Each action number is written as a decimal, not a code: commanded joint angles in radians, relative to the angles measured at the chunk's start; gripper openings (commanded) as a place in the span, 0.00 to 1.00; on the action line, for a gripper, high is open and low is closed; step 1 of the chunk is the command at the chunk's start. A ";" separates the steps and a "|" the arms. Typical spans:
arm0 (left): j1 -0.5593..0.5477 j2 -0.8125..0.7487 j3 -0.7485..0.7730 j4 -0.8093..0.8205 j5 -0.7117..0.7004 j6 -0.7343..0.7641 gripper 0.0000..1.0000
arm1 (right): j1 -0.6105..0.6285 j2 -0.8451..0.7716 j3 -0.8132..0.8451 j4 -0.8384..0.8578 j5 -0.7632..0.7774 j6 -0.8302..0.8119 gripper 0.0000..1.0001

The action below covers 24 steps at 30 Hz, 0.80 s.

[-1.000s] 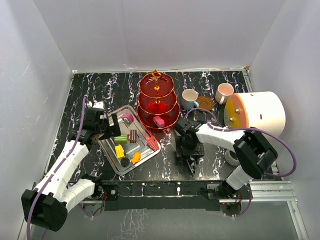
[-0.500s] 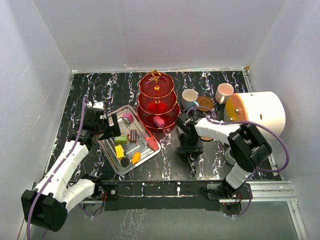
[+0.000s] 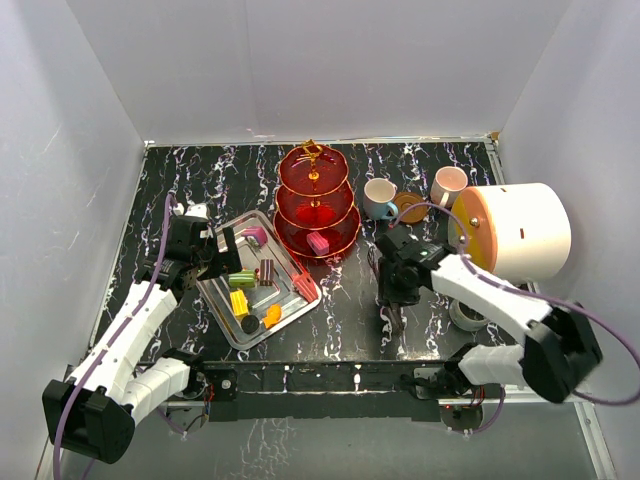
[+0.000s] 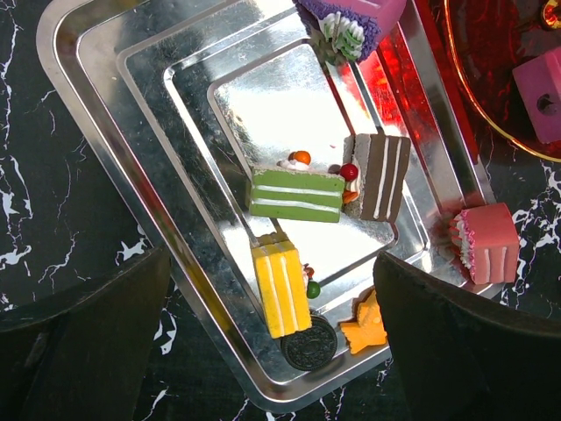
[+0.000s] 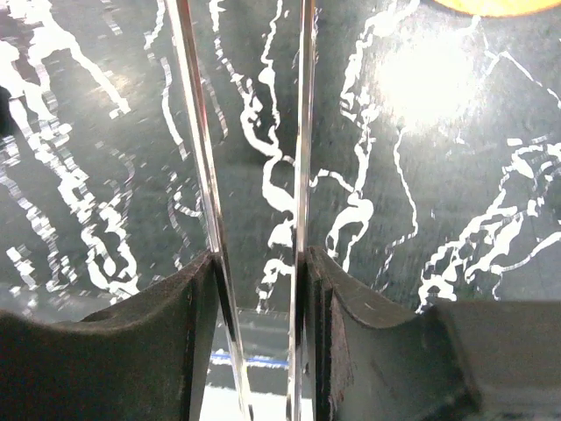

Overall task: Serve the afternoon tea
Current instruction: Pick up the clamp from the center of the board.

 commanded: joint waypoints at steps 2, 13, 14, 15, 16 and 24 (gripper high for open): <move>-0.004 -0.028 0.017 -0.013 -0.016 -0.003 0.99 | 0.001 -0.180 0.094 -0.190 -0.056 0.050 0.39; -0.004 -0.025 0.017 -0.014 -0.019 -0.004 0.99 | 0.008 -0.275 0.367 -0.411 -0.188 -0.043 0.40; -0.004 -0.025 0.016 -0.014 -0.018 -0.003 0.99 | 0.011 -0.270 0.388 -0.411 -0.215 -0.058 0.40; -0.004 -0.024 0.017 -0.015 -0.020 -0.004 0.99 | 0.019 -0.265 0.402 -0.413 -0.232 -0.070 0.40; -0.004 -0.023 0.018 -0.015 -0.020 -0.005 0.99 | 0.030 -0.258 0.416 -0.418 -0.238 -0.080 0.40; -0.004 -0.024 0.017 -0.018 -0.030 -0.006 0.99 | 0.400 -0.106 0.565 -0.416 -0.029 -0.009 0.36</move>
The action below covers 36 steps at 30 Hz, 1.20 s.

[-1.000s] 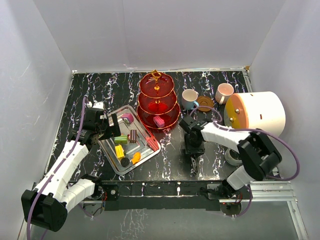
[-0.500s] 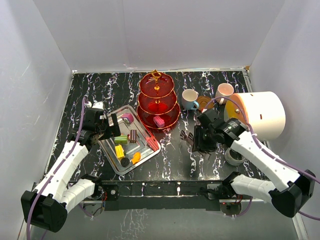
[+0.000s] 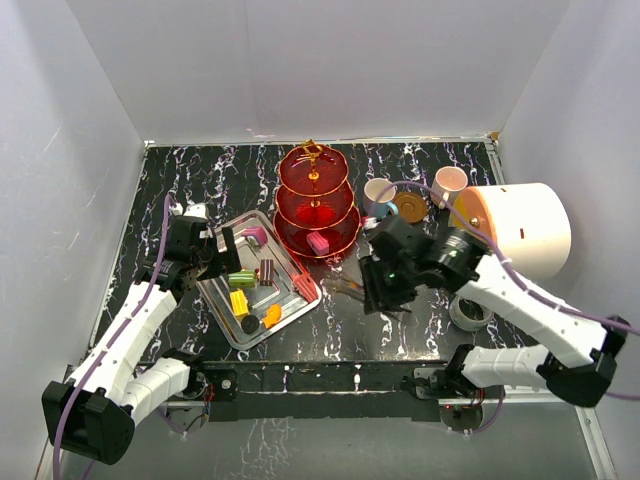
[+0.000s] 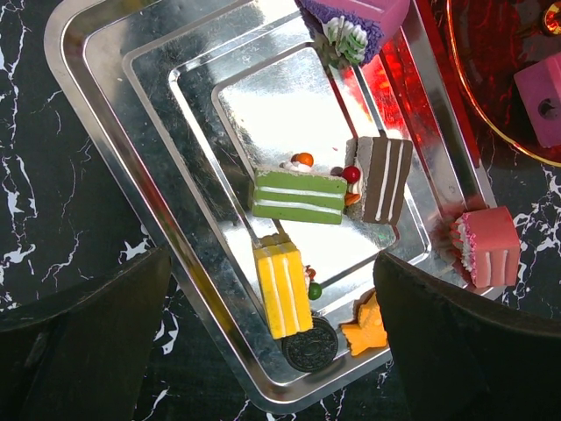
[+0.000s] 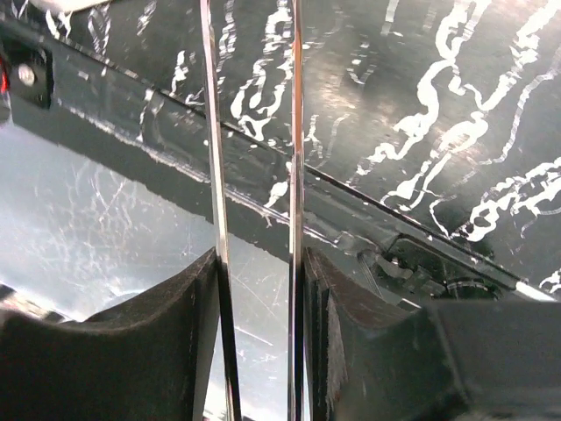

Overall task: Serve the afternoon tea
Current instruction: Pick up the clamp from the center of the board, then pick up the desert from the tray.

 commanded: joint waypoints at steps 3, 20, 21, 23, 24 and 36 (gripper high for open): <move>-0.004 -0.016 0.017 -0.019 -0.025 -0.003 0.99 | 0.312 0.172 0.200 0.011 0.213 0.063 0.35; -0.005 -0.015 0.017 -0.020 -0.028 -0.005 0.99 | 0.403 0.515 0.399 0.015 0.415 -0.039 0.38; -0.005 -0.016 0.018 -0.020 -0.028 -0.005 0.99 | 0.403 0.519 0.394 0.018 0.419 -0.042 0.38; -0.005 -0.016 0.017 -0.021 -0.028 -0.005 0.99 | 0.403 0.528 0.384 0.020 0.428 -0.049 0.38; -0.005 -0.016 0.017 -0.020 -0.027 -0.005 0.99 | 0.403 0.530 0.375 0.023 0.430 -0.051 0.38; -0.005 -0.021 0.017 -0.020 -0.026 -0.004 0.99 | 0.403 0.586 0.336 0.040 0.443 -0.079 0.38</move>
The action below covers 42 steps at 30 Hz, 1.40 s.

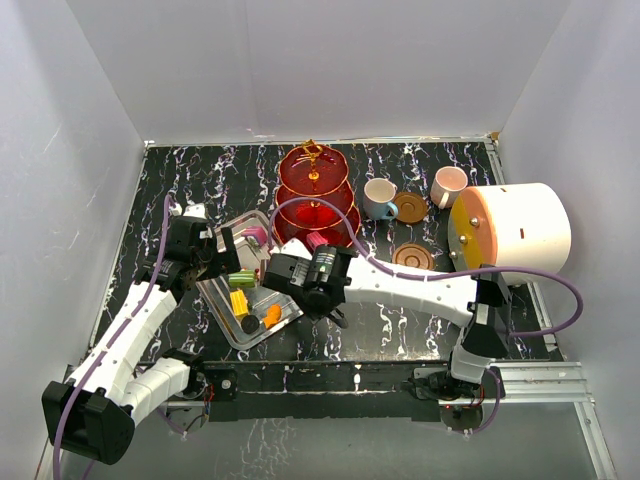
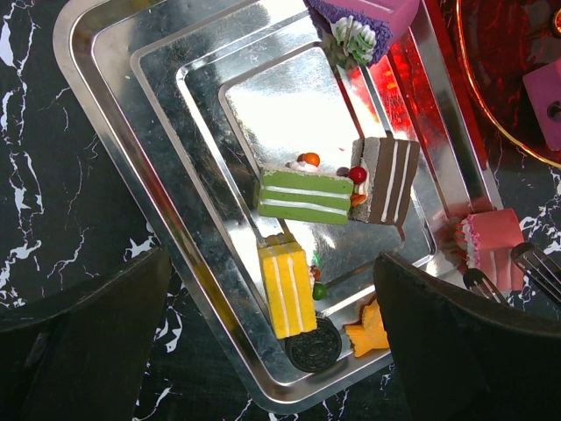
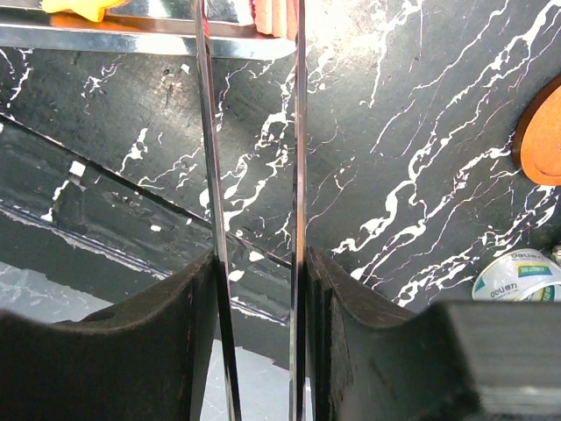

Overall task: Serve the afternoon tea
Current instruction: Pick up the desert from the tray.

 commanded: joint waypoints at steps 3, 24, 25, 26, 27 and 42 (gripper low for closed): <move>-0.005 -0.020 0.018 -0.012 -0.009 0.000 0.99 | 0.005 0.024 -0.007 0.027 0.063 -0.017 0.39; -0.007 -0.011 0.017 -0.010 0.002 0.003 0.99 | 0.005 0.057 -0.010 -0.022 0.081 -0.052 0.37; -0.006 -0.010 0.017 -0.011 0.001 0.003 0.99 | 0.005 0.049 -0.016 -0.023 0.079 -0.049 0.37; -0.006 -0.010 0.017 -0.010 0.001 0.003 0.99 | 0.004 0.043 -0.022 -0.026 0.082 -0.044 0.37; -0.006 -0.010 0.017 -0.010 0.002 0.003 0.99 | 0.005 0.040 -0.029 -0.027 0.083 -0.040 0.37; -0.008 -0.008 0.018 -0.010 0.001 0.003 0.98 | 0.005 -0.013 -0.096 -0.032 0.090 -0.017 0.37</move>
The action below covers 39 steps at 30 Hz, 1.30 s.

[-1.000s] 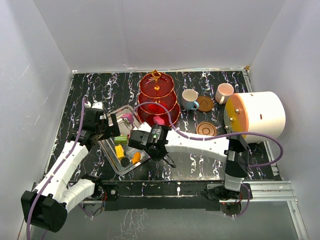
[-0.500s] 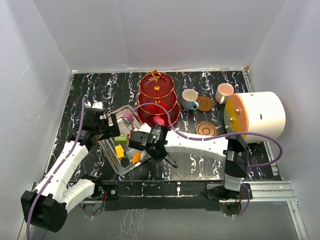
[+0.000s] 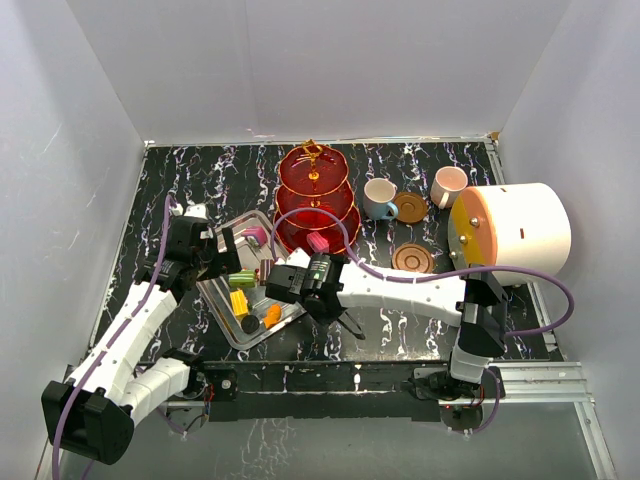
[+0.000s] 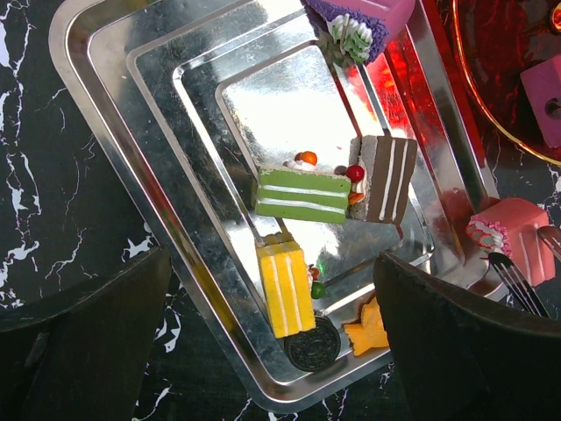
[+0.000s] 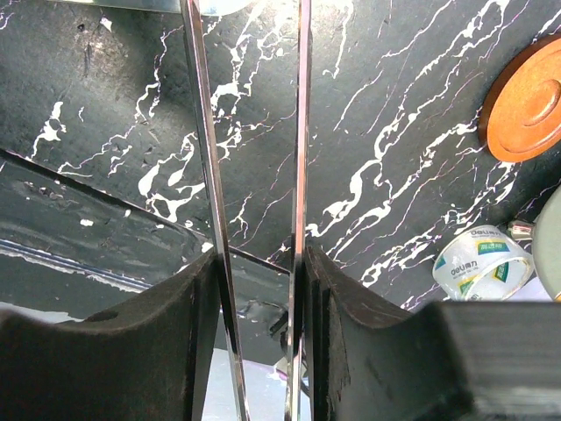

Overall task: Serve the afternoon tea
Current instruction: Pick up the desert from the tray, then place the desert on the desert table.

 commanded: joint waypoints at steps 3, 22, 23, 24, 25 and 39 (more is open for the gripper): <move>-0.003 -0.009 0.017 -0.010 0.000 0.003 0.98 | 0.003 -0.036 -0.025 0.003 0.055 0.015 0.38; -0.007 -0.011 0.018 -0.009 0.002 0.003 0.98 | -0.002 -0.001 -0.056 0.014 0.106 -0.006 0.41; -0.007 -0.011 0.018 -0.009 0.002 0.003 0.98 | -0.003 0.024 -0.056 0.014 0.110 -0.007 0.41; -0.007 -0.010 0.017 -0.009 0.002 0.003 0.98 | -0.004 0.030 -0.058 0.016 0.118 -0.007 0.41; -0.007 -0.011 0.017 -0.009 0.002 0.003 0.98 | -0.010 0.035 -0.058 0.017 0.122 -0.007 0.41; -0.008 -0.006 0.018 -0.009 0.002 0.003 0.98 | -0.075 0.033 -0.100 0.059 0.126 -0.035 0.39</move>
